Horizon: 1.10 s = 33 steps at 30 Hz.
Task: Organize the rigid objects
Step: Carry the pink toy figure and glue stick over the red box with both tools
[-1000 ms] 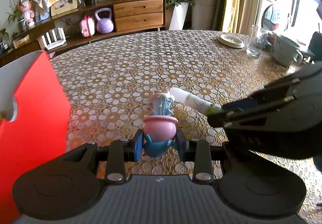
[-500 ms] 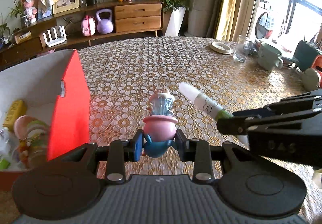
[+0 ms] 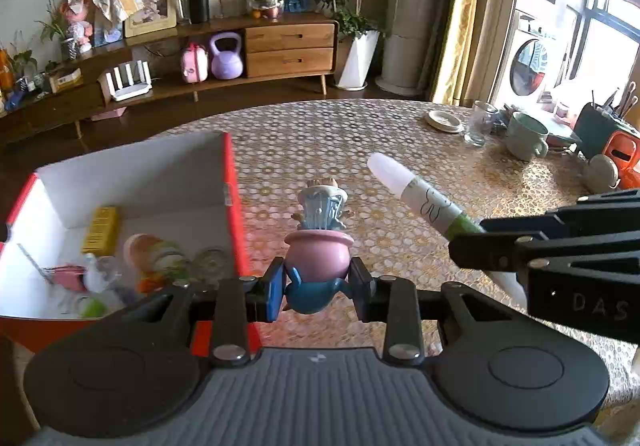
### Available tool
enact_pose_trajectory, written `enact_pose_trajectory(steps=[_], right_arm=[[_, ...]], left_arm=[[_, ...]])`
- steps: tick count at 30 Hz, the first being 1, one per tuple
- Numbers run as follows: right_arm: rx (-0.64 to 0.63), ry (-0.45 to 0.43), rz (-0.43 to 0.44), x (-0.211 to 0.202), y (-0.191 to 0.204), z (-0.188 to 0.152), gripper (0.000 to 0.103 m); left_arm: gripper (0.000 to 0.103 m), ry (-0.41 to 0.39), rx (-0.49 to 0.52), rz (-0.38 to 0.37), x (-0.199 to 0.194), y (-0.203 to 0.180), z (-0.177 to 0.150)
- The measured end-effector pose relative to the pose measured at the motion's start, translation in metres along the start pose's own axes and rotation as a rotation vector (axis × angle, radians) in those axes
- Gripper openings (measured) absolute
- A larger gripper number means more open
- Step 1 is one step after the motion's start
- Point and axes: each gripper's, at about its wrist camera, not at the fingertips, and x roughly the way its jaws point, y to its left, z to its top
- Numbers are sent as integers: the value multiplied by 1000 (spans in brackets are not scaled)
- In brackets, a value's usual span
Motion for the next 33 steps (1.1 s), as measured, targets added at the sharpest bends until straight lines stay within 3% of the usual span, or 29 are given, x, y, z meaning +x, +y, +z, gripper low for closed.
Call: enact_pose_trajectory(steps=[9,20,26,33], right_arm=[[-32,-25,38,3,48,18,21],[-86,-16,66,37,101,47,21],[-93,28,54,72,119,57,21],[-118,85,28,116,131,57,21]], left_arm=[[33,-9,-10,52,-29,51,5],[33,-19,-42,157,-52,150,20],[33,17,-70,205,-38,196,28],[33,101,-52,220,5,211,22]])
